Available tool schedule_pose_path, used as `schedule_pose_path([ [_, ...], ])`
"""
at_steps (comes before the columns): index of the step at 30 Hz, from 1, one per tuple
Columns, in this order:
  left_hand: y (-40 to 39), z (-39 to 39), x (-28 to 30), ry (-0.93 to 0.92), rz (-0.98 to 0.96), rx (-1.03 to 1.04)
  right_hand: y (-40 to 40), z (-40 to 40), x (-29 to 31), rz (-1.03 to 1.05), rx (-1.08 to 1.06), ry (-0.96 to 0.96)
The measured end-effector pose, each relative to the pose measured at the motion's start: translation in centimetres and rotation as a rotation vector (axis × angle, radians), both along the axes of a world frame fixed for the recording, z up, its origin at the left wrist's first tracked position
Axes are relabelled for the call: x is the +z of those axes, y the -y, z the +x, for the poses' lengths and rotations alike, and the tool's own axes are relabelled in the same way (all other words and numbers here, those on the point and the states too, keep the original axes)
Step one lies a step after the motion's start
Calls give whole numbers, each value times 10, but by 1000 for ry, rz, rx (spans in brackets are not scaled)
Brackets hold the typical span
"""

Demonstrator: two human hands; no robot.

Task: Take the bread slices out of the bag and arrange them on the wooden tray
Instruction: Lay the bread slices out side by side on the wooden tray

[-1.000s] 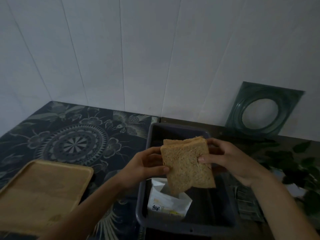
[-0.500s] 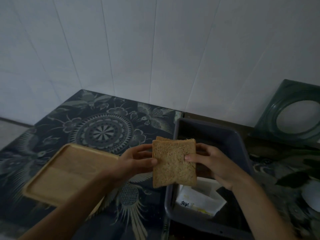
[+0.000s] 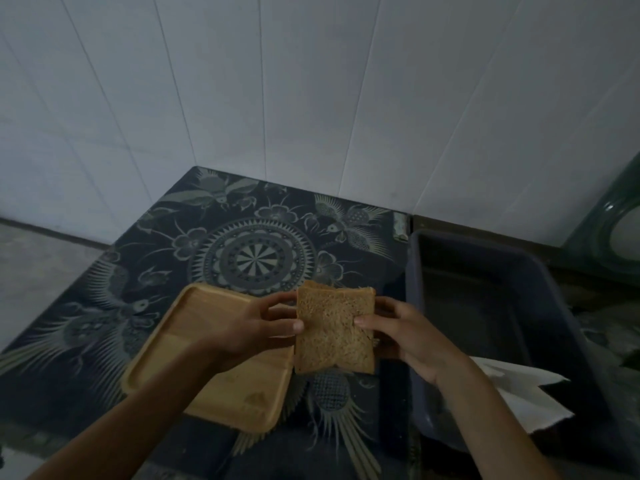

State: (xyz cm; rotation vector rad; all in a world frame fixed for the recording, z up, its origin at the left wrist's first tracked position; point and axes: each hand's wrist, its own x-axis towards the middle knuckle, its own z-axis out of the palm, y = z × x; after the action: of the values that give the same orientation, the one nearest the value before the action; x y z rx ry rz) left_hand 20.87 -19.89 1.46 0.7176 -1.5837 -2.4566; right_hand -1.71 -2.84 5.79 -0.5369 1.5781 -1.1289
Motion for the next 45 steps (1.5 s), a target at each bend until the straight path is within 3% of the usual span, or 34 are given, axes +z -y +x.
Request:
schedule_pose_path([
  [10,56,52,-57,162,26,36,52,73,-75,153,-127,77],
  [22,56,101,-128,394,16,28,60,150,-163,341,-221,67],
  [33,61,108,-146,459,-1,-19,64,174,-193,356,-345,-36],
  [45,69,103,-141,517,-268,-122,53,197,-187,327,-395,-244],
])
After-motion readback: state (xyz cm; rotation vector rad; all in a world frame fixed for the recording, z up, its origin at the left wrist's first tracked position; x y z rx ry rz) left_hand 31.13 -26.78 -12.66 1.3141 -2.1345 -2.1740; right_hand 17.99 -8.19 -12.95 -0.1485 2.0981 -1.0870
